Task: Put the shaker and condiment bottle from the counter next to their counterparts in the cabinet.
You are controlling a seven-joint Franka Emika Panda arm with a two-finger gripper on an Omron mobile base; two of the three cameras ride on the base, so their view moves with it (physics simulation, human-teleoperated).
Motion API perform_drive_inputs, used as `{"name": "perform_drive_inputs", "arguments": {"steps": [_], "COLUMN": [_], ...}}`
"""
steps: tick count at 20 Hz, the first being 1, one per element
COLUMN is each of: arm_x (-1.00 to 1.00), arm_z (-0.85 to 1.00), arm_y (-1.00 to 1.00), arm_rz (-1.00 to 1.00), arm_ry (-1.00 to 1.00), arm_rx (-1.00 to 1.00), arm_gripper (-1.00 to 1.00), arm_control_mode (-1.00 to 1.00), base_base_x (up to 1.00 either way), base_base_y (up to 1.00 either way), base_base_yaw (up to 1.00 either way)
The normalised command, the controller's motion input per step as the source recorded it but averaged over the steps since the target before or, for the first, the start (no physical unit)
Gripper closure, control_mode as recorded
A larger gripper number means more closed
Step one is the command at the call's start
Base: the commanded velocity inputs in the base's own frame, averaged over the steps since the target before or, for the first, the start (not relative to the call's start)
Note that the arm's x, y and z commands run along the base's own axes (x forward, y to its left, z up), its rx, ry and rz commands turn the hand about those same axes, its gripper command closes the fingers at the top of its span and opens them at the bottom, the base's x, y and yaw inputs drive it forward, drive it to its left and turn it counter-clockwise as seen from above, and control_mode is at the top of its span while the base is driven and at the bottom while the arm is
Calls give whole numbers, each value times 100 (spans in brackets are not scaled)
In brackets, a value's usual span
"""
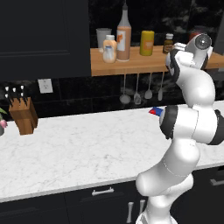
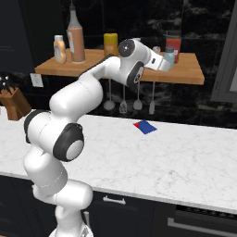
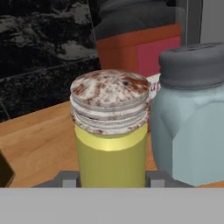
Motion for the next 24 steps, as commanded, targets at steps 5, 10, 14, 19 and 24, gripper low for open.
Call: {"name": "perform_drive_inputs", "arguments": {"steps": [5,10,14,19,24], "arm_x": [0,0,-79,-100,-100], "arm_z": [-17,-16,7,15,0], "arm_y": [-4,-2,-1,2,25], "arm_rz": [0,-1,0,0,0], "arm_ry": [-3,-4,-6,-20,-24], "arm_rx": [0,0,0,0,0], "arm_gripper": [-100,-100,-100,-100,-100], "arm_control_mode": [-100,-100,-100,-100,-100], "base_base_x": [0,0,0,0,0], "base_base_y": [0,0,0,0,0], "base_base_yaw": [0,0,0,0,0]}}
